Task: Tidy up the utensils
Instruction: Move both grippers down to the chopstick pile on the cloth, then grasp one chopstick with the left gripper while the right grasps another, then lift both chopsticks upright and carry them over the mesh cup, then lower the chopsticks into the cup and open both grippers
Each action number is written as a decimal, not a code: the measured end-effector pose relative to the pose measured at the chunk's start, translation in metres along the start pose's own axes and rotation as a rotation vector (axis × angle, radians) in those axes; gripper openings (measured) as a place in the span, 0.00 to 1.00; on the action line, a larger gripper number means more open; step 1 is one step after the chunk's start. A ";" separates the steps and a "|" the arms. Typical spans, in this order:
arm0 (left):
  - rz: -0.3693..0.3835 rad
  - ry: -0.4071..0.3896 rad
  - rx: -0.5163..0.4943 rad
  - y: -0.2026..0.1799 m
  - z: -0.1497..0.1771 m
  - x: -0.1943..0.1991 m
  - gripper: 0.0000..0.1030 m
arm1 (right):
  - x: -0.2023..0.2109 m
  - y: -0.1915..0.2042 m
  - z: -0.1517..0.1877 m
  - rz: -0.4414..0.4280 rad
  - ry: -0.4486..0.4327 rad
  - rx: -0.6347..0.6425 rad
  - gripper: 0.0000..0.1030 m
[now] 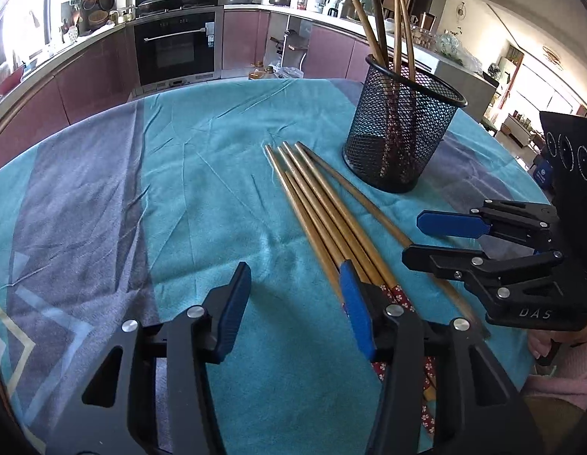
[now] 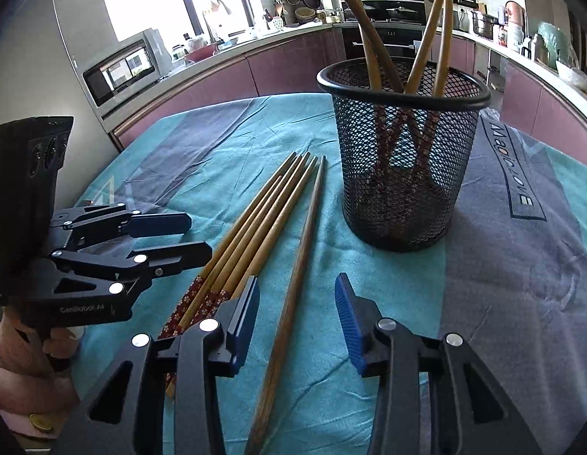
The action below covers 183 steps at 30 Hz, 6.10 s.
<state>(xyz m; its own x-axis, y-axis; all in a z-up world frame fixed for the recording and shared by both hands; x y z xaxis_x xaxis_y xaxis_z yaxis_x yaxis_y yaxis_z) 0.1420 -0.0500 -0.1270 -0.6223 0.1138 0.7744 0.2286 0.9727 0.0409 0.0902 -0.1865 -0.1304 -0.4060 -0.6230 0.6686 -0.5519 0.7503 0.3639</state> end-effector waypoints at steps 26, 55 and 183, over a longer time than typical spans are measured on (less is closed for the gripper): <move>-0.015 0.031 0.072 0.005 -0.006 -0.006 0.08 | -0.008 -0.019 -0.009 -0.005 -0.040 -0.127 0.06; 0.068 0.063 -0.010 -0.008 -0.014 -0.014 0.20 | -0.019 -0.006 -0.017 -0.070 0.034 -0.056 0.09; 0.182 -0.144 -0.008 -0.044 -0.152 0.035 0.19 | 0.070 -0.066 -0.111 0.007 -0.252 -0.087 0.09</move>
<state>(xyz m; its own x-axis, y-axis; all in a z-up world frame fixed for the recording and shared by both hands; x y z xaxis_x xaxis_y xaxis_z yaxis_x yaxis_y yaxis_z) 0.2241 -0.1194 -0.0057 -0.6709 0.3152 0.6712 0.3524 0.9319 -0.0855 0.1791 -0.2547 -0.0352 -0.5840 -0.6447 0.4932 -0.4877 0.7644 0.4217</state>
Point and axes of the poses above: each gripper's, at about its wrist camera, not at the fingertips, and x roughly against the way its jaws point, y to its left, z to its underside, the point moved 1 cm from there along -x, roughly the way its jaws point, and after that the axes turned 13 degrees about -z, right-handed, at the moved point
